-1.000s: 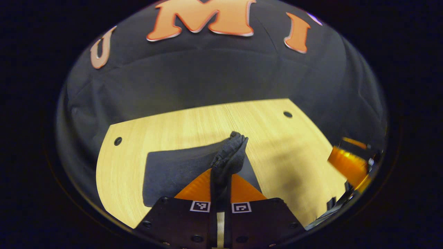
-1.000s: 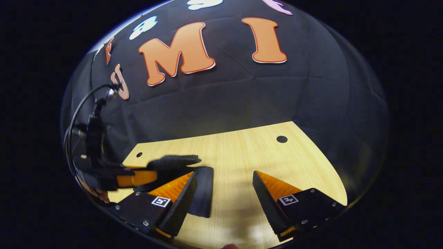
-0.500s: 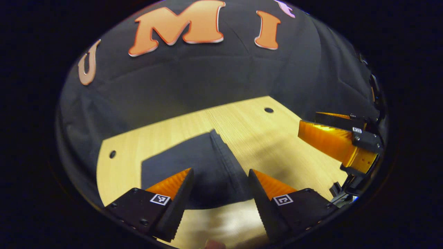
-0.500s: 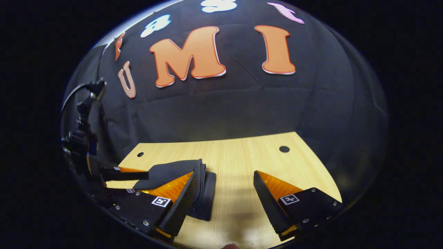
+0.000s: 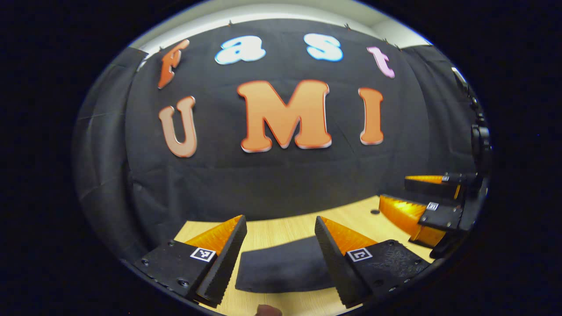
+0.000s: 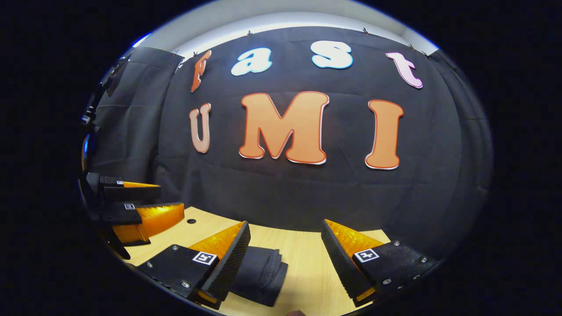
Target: Grasp the waist and the cuffs of the jeans and fold them to make the two legs overlap; first hold the waist and fold one-third of the jeans toward the cuffs, then hold the cuffs and fold the remaining one-third in the same direction to finish folding.
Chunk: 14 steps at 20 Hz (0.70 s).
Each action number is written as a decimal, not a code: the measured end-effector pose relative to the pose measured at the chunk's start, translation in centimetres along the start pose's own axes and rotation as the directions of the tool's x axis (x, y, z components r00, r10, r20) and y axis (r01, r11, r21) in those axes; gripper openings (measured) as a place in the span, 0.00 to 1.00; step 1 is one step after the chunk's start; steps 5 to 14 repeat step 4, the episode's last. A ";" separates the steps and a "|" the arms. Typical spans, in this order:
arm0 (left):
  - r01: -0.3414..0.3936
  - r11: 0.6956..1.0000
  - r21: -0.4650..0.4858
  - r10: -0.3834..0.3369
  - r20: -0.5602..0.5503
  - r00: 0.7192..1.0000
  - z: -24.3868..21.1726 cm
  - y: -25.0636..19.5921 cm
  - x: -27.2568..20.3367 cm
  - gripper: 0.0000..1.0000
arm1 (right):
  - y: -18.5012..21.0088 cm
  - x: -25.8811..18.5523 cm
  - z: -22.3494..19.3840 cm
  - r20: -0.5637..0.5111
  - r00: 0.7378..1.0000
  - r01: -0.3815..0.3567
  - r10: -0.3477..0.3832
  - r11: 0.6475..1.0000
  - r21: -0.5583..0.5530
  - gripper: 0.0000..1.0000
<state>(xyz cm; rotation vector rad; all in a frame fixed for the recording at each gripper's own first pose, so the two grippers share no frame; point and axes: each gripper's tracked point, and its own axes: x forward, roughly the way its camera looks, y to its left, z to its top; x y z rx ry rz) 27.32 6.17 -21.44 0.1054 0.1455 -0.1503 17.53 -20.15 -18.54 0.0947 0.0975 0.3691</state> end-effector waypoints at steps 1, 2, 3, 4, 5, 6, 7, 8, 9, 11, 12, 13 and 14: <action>-0.013 1.000 -0.010 0.013 0.064 0.998 1.5 -0.3 -1.0 0.92 | 0.6 -0.1 0.6 0.020 1.000 -0.014 0.014 1.000 0.001 0.98; -0.026 1.000 -0.015 0.028 0.118 0.993 2.8 -0.5 -2.3 0.93 | 1.4 -0.4 1.3 0.039 0.999 -0.031 0.031 1.000 0.003 0.98; -0.035 0.999 -0.019 0.038 0.167 0.985 2.9 -0.9 -2.7 0.93 | 1.9 -0.6 1.9 0.059 0.997 -0.039 0.039 0.999 0.007 0.98; -0.049 0.999 -0.024 0.053 0.204 0.978 3.5 -1.1 -3.3 0.93 | 2.1 -1.2 2.4 0.081 0.996 -0.044 0.043 0.999 0.008 0.98; -0.049 0.999 -0.024 0.053 0.204 0.978 3.5 -1.1 -3.3 0.93 | 2.1 -1.2 2.4 0.081 0.996 -0.044 0.043 0.999 0.008 0.98; -0.049 0.999 -0.024 0.053 0.204 0.978 3.5 -1.1 -3.3 0.93 | 2.1 -1.2 2.4 0.081 0.996 -0.044 0.043 0.999 0.008 0.98; -0.049 0.999 -0.024 0.053 0.204 0.978 3.5 -1.1 -3.3 0.93 | 2.1 -1.2 2.4 0.081 0.996 -0.044 0.043 0.999 0.008 0.98; -0.049 0.999 -0.024 0.053 0.204 0.978 3.5 -1.1 -3.3 0.93 | 2.1 -1.2 2.4 0.081 0.996 -0.044 0.043 0.999 0.008 0.98; -0.049 0.999 -0.024 0.053 0.204 0.978 3.5 -1.1 -3.3 0.93 | 2.1 -1.2 2.4 0.081 0.996 -0.044 0.043 0.999 0.008 0.98; -0.049 0.999 -0.024 0.053 0.204 0.978 3.5 -1.1 -3.3 0.93 | 2.1 -1.2 2.4 0.081 0.996 -0.044 0.043 0.999 0.008 0.98; -0.049 0.999 -0.024 0.053 0.204 0.978 3.5 -1.1 -3.3 0.93 | 2.1 -1.2 2.4 0.081 0.996 -0.044 0.043 0.999 0.008 0.98; -0.049 0.999 -0.024 0.053 0.204 0.978 3.5 -1.1 -3.3 0.93 | 2.1 -1.2 2.4 0.081 0.996 -0.044 0.043 0.999 0.008 0.98; -0.049 0.999 -0.024 0.053 0.204 0.978 3.5 -1.1 -3.3 0.93 | 2.1 -1.2 2.4 0.081 0.996 -0.044 0.043 0.999 0.008 0.98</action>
